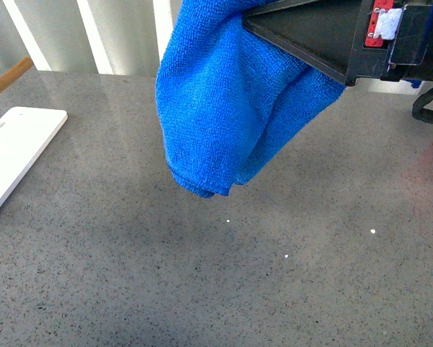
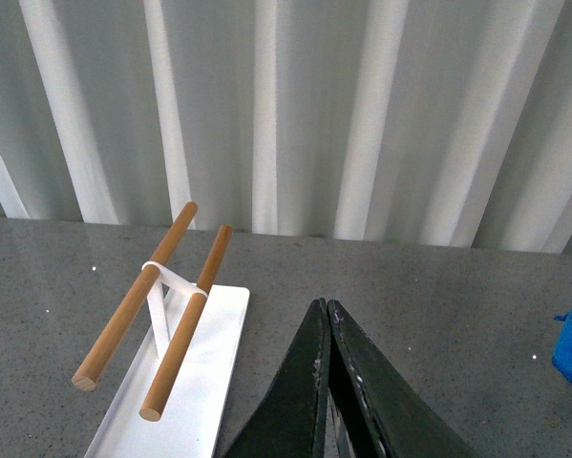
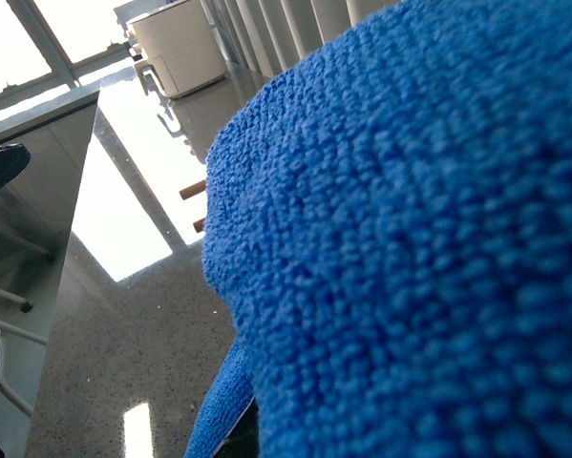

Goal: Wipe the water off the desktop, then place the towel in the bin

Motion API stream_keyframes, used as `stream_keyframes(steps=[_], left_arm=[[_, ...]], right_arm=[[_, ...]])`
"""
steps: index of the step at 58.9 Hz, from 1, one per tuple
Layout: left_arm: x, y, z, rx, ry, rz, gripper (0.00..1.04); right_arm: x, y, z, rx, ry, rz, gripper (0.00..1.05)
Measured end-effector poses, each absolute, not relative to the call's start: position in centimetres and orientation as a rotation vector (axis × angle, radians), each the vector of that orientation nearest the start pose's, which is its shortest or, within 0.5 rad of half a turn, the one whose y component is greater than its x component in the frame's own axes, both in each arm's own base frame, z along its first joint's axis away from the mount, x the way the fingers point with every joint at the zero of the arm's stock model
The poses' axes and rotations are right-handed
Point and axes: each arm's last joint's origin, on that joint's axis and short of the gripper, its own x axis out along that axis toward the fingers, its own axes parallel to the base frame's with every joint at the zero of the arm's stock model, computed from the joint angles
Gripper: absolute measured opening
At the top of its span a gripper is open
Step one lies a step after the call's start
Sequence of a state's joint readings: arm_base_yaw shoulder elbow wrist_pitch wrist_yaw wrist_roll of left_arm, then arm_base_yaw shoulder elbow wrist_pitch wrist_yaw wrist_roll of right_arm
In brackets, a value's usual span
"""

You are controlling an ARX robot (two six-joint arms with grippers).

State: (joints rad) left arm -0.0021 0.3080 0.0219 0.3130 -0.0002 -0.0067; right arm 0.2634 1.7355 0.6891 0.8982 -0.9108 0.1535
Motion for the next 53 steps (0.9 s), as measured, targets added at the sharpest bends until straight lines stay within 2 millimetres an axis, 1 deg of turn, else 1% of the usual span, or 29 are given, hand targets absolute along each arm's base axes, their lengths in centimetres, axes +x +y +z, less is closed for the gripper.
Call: stream_keyframes(steps=[28,33,38,51,53], left_arm=[[10.8,0.0,17.4,-0.007,-0.026,-0.002,0.03],[10.1,0.0,16.9,-0.006,0.009,-0.003,0.03],[9.7,0.0,17.1,-0.006,-0.019,-0.002,0.03],[9.7,0.0,17.1,-0.005,-0.019,-0.002,0.03],[9.7,0.0,17.1,-0.006,-0.019,-0.002,0.06]], right_arm=[[30.5,10.6,16.8,0.18,0.245,1.155,0.05],[30.5,10.6,16.8,0.18,0.244,1.154,0.05],[30.5,10.7,16.8,0.18,0.245,1.15,0.05],[30.5,10.9,16.8,0.179,0.247,1.155,0.05],[30.5,10.9,16.7,0.179,0.248,1.152,0.05]])
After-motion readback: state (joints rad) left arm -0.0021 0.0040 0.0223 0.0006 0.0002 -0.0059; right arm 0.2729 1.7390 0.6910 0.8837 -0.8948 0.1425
